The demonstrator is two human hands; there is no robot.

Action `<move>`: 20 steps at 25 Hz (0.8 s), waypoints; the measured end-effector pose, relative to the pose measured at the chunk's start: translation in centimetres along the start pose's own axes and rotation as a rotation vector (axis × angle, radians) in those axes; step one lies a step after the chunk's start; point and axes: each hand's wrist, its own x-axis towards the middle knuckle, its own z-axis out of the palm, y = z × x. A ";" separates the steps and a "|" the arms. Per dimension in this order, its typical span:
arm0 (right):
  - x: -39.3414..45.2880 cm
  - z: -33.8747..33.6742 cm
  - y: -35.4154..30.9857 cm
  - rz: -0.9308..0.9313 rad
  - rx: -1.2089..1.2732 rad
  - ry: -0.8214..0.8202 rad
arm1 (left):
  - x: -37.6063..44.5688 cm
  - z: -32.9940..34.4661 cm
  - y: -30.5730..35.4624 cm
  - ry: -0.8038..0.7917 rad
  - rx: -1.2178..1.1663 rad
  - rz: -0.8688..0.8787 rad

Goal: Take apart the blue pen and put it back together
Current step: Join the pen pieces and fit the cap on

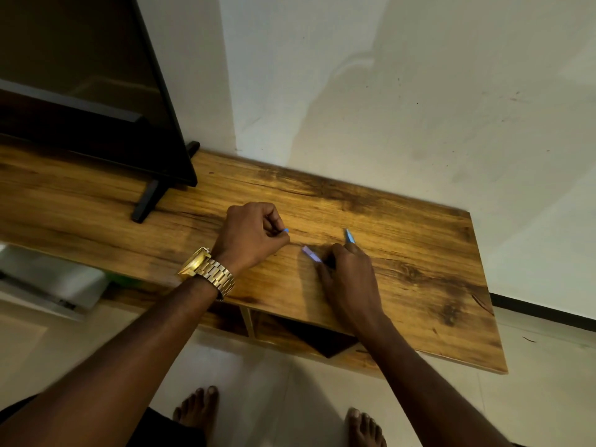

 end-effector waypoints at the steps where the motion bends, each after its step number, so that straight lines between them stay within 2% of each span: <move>1: 0.1 -0.1 0.0 -0.003 0.014 0.004 | 0.0 0.0 0.1 -0.012 -0.033 -0.004; 4: 0.9 -1.0 0.0 0.020 0.195 0.055 | -0.1 -0.2 0.4 -0.016 -0.204 -0.019; 9: 1.4 -3.2 1.0 0.113 0.842 0.089 | 0.2 -0.2 1.4 -0.020 -0.705 -0.136; 11: 1.2 -3.5 1.1 0.103 0.979 0.089 | 0.0 0.0 1.8 -0.075 -0.827 -0.193; 14: 1.2 -3.5 1.2 0.073 0.996 0.089 | -0.3 0.5 2.3 -0.157 -0.895 -0.231; 20: 0.8 -3.8 1.0 0.052 0.909 0.137 | -0.5 0.8 2.1 -0.214 -0.899 -0.244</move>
